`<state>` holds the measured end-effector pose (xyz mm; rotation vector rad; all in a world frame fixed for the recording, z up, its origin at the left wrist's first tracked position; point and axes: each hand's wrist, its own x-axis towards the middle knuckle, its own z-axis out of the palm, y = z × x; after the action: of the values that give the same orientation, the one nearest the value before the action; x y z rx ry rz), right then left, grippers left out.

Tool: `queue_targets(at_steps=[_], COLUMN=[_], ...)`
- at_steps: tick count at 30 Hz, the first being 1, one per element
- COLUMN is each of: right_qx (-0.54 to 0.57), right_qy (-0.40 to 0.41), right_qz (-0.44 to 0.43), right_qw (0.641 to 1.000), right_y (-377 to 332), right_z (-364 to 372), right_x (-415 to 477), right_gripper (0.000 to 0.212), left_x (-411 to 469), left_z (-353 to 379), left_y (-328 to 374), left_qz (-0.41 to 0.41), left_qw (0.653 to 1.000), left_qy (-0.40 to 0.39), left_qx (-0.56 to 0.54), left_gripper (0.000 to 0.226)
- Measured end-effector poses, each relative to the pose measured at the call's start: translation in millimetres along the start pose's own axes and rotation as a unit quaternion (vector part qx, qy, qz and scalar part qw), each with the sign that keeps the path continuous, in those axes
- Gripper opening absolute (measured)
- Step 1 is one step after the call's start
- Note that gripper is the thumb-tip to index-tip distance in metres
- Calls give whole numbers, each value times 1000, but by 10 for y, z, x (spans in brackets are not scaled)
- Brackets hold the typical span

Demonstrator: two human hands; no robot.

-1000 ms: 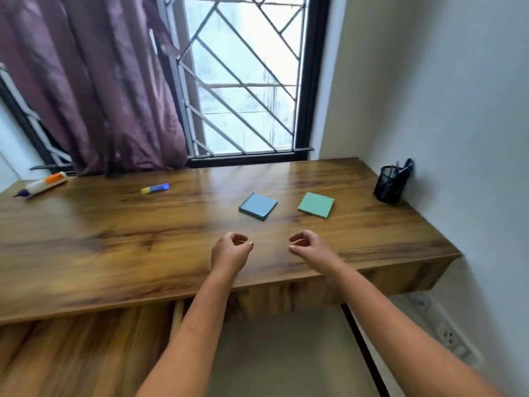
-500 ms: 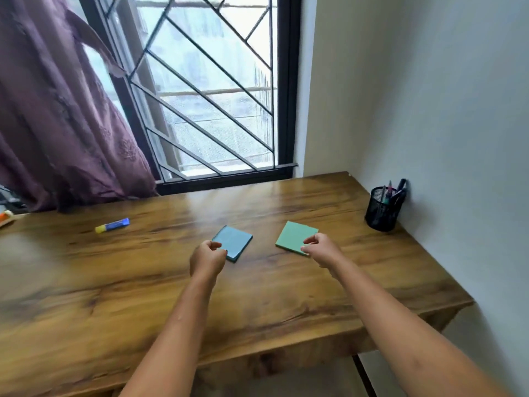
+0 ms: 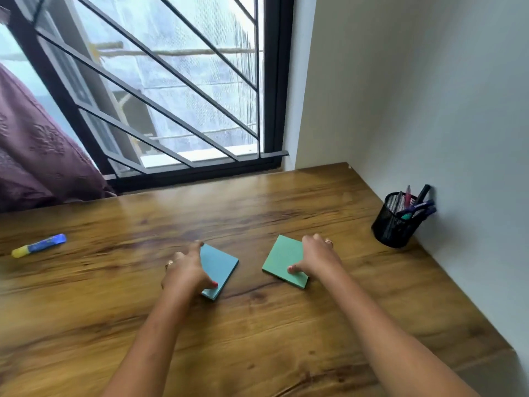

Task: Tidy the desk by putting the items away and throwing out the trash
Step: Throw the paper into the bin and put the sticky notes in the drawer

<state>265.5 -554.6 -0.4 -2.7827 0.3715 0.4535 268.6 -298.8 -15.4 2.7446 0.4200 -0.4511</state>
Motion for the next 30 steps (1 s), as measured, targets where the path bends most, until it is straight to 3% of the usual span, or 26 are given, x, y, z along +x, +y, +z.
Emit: queue_targets(at_steps=[2,5,10,13,16,20,23,25,27,30], right_qx=[2,7,37,72,119,142,186,278,433,591], right_qy=[-16,-27,-7,26,61,100,114,82,-9,-156], right_qz=[14,17,7,-23,-62,-104,-123,-119,-99,-81], right_qw=[1000,999,999,997,989,979,968,950,896,788], right_y=[8,13,17,38,59,57,44,7,-60,-212], right_z=[-28,-50,-43,-36,-51,-86,-69,-41,9,97], right_x=[53,70,-24,-137,-301,-641,-948,-1151,-1399,-1767], right_gripper=[88,92,85,71,43,19,23,33,42,40], left_x=[5,30,-53,-282,-552,-1027,-1469,-1707,-1963,-2295], left_z=[-20,-79,-15,33,52,93,81,78,83,84], left_y=[113,207,89,-3,-66,-155,-267,-399,-572,-863], left_qz=[-16,-46,-40,-20,2,-17,-26,-45,-73,-105], left_qw=[1000,998,995,977,950,845,760,699,647,607], left_qy=[3,18,39,112,136,65,62,75,99,131], left_qx=[24,36,-81,-178,-282,-530,-647,-709,-752,-777], left_gripper=[100,77,49,34,9,17,15,15,17,20])
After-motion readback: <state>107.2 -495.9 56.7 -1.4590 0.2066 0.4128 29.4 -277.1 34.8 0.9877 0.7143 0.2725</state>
